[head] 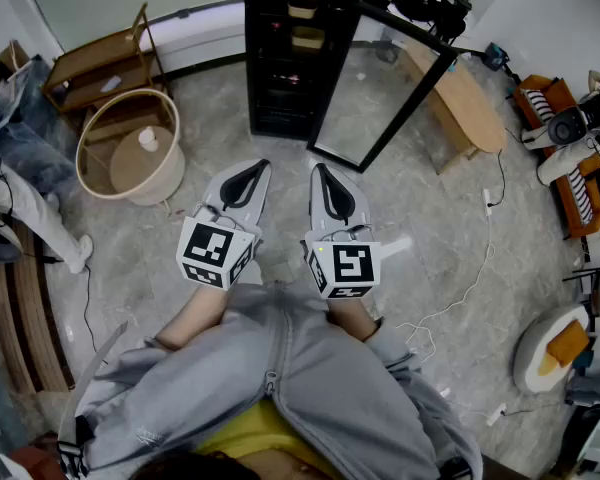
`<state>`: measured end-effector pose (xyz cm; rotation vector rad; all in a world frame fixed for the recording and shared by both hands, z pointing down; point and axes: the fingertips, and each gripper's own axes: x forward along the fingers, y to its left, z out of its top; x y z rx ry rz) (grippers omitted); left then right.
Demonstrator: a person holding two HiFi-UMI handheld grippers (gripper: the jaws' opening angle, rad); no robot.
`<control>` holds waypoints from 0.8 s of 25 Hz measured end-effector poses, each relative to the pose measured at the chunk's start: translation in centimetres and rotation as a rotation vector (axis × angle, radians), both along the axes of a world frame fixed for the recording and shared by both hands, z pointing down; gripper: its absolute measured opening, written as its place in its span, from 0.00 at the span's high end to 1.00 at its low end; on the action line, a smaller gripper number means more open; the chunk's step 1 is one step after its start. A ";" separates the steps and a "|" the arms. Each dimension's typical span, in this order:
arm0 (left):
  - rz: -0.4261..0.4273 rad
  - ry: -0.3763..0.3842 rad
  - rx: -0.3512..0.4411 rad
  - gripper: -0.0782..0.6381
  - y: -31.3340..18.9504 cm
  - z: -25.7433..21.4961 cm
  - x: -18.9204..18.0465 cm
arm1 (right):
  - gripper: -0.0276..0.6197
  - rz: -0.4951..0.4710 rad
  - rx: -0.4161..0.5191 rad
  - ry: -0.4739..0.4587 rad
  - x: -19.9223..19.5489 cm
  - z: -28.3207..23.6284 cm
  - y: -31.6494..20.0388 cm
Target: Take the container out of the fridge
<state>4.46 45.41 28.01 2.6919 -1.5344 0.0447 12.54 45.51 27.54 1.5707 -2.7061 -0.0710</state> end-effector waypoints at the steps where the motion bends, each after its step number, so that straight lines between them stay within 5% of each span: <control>1: -0.002 0.006 -0.002 0.88 -0.7 0.2 0.0 | 0.96 -0.004 0.003 -0.001 -0.1 0.0 -0.6; 20: 0.116 0.013 0.003 0.88 -24.6 1.6 -8.9 | 0.95 0.086 -0.039 0.006 -8.8 2.5 -24.2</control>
